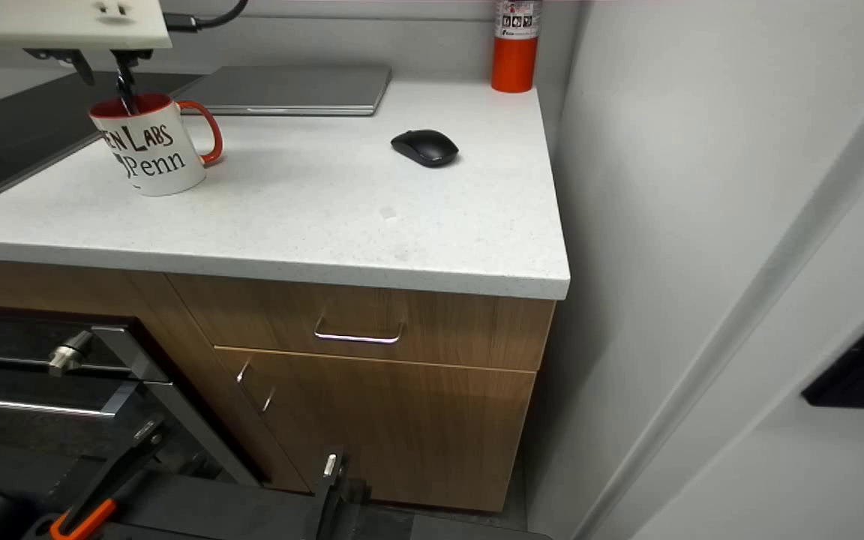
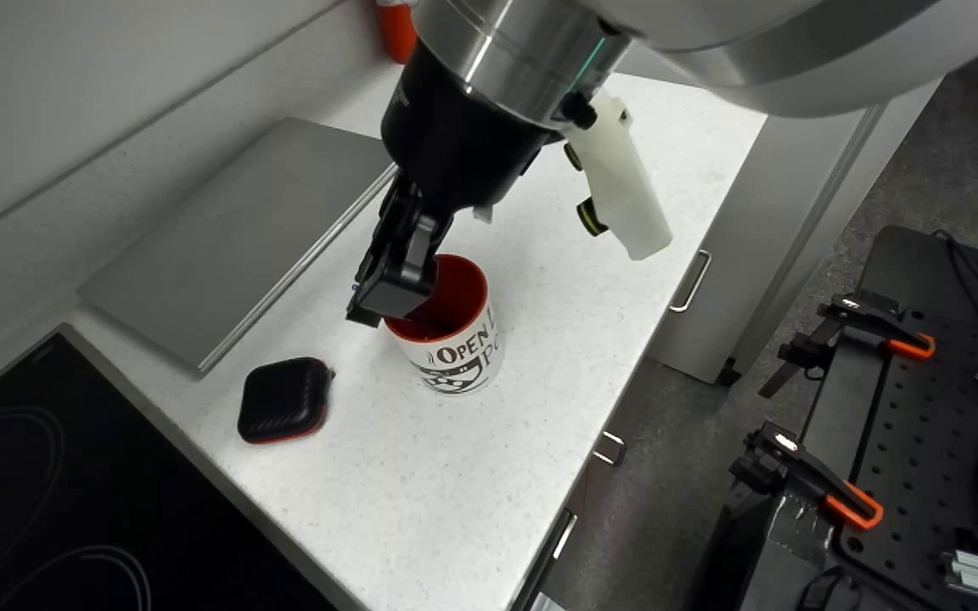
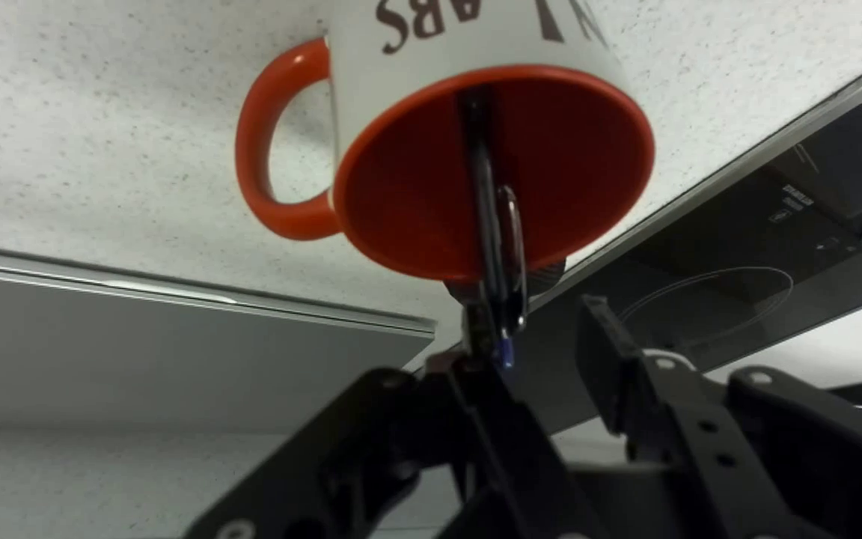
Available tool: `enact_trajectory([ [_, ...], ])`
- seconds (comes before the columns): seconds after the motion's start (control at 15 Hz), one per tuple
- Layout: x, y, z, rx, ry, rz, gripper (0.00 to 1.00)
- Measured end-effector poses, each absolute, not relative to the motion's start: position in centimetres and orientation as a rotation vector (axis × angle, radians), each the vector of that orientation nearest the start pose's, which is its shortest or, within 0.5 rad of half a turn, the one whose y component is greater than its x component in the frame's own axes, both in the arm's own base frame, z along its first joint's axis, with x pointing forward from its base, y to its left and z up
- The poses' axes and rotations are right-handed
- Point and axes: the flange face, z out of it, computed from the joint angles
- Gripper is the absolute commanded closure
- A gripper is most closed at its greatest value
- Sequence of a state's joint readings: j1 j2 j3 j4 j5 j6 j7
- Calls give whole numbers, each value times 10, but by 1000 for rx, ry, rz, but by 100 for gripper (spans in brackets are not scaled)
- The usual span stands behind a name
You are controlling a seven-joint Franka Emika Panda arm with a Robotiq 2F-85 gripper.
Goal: Remove the black pen from the mug
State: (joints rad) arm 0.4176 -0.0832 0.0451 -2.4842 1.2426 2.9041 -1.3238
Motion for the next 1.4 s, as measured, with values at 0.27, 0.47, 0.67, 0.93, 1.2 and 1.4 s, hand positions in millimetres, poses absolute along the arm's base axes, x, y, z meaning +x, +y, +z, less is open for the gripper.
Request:
enact_trajectory([
  [0.27,458,161,337,-2546,-789,-854,97],
  [0.47,461,160,334,-2539,-747,-864,97],
  [0.67,461,154,334,-2538,-716,-878,97],
  [0.93,463,144,337,-2535,-688,-909,97],
  [1.2,463,139,341,-2529,-669,-931,97],
  [1.4,461,138,344,-2523,-650,-942,97],
])
